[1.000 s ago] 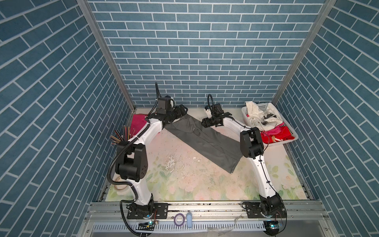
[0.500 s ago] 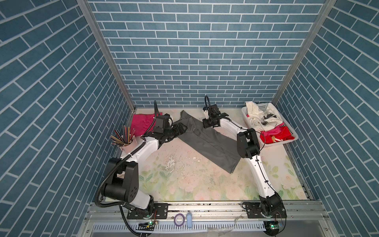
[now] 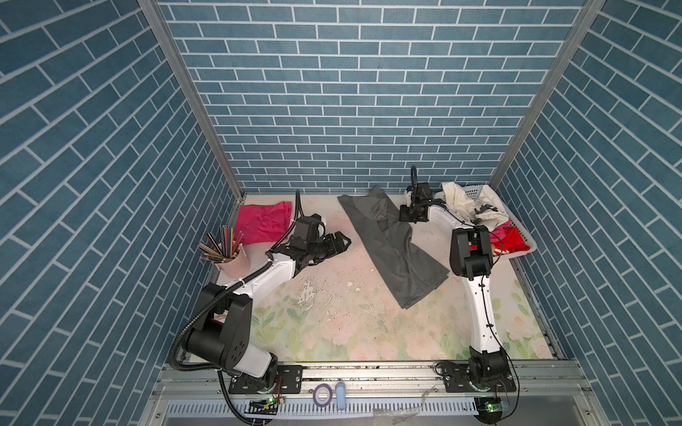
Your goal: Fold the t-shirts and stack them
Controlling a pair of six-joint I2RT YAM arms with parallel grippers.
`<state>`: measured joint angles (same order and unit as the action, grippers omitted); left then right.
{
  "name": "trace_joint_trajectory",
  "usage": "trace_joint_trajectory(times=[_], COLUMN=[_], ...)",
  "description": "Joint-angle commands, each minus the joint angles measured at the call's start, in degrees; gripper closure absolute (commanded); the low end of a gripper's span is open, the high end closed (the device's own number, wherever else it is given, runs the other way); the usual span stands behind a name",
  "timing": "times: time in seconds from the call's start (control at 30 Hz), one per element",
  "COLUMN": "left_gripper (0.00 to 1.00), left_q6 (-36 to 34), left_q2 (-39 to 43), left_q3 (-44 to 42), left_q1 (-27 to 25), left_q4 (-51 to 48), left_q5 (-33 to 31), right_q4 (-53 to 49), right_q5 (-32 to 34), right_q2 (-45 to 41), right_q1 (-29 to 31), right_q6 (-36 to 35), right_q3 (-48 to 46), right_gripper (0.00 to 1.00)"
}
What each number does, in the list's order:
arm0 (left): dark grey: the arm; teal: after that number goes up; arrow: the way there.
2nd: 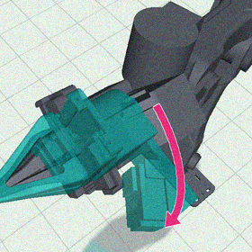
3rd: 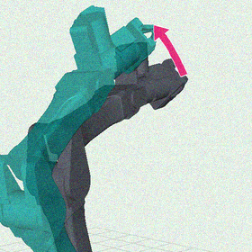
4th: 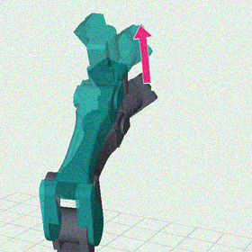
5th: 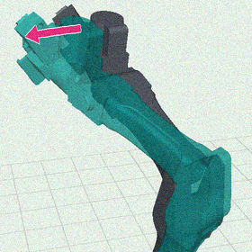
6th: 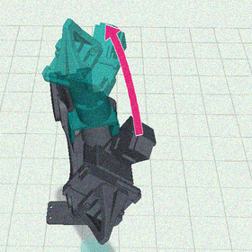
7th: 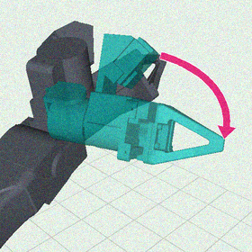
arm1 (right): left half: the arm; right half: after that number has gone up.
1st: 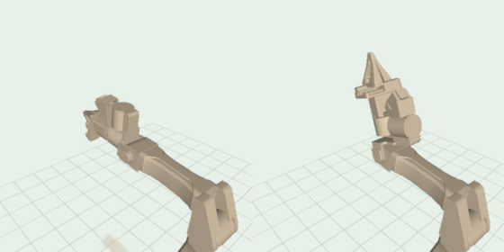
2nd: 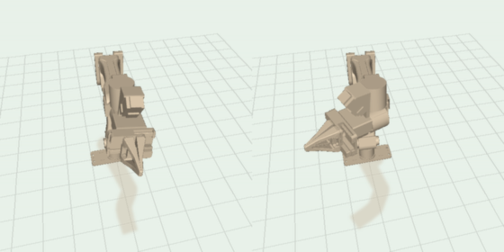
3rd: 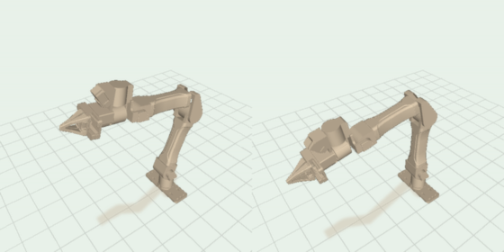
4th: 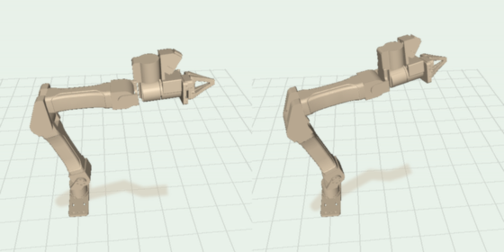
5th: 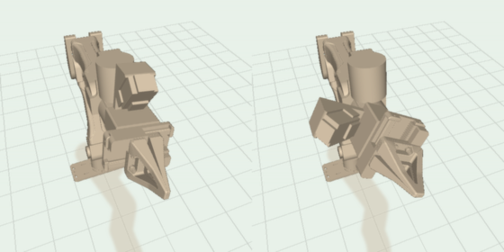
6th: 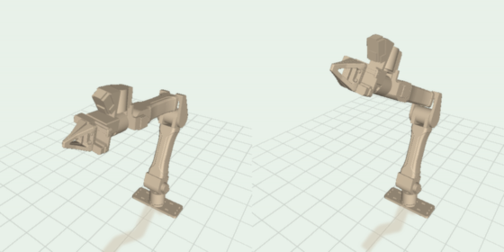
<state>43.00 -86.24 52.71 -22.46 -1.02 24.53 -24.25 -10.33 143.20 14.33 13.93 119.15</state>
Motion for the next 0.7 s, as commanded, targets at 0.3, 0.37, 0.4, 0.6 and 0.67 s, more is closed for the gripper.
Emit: trace_joint_trajectory(times=[0.3,0.37,0.4,0.6,0.67], left_gripper=[0.13,0.13,0.13,0.13,0.13], left_q6=[13.86,16.36,17.83,24.41,25.86], left_q2=[-1.73,-3.03,-3.90,-10.35,-13.05], left_q3=[-8.10,-8.15,-8.08,-5.13,-3.35], left_q1=[-13.17,-16.05,-17.55,-25.16,-26.95], left_q4=[9.74,11.55,12.24,13.74,13.41], left_q5=[-0.66,-0.62,-0.84,-2.13,-1.74], right_q4=[-1.94,-0.24,0.60,4.12,5.19], right_q5=[-2.87,-1.74,-1.50,-0.77,-1.33], right_q2=[-21.35,-26.72,-29.28,-43.63,-47.66], right_q1=[-1.15,-1.31,-1.57,-4.40,-5.56], right_q6=[0.51,1.49,2.02,4.59,5.41], right_q3=[-18.63,-24.77,-28.43,-47.25,-52.31], right_gripper=[0.27,0.20,0.18,0.08,0.08])
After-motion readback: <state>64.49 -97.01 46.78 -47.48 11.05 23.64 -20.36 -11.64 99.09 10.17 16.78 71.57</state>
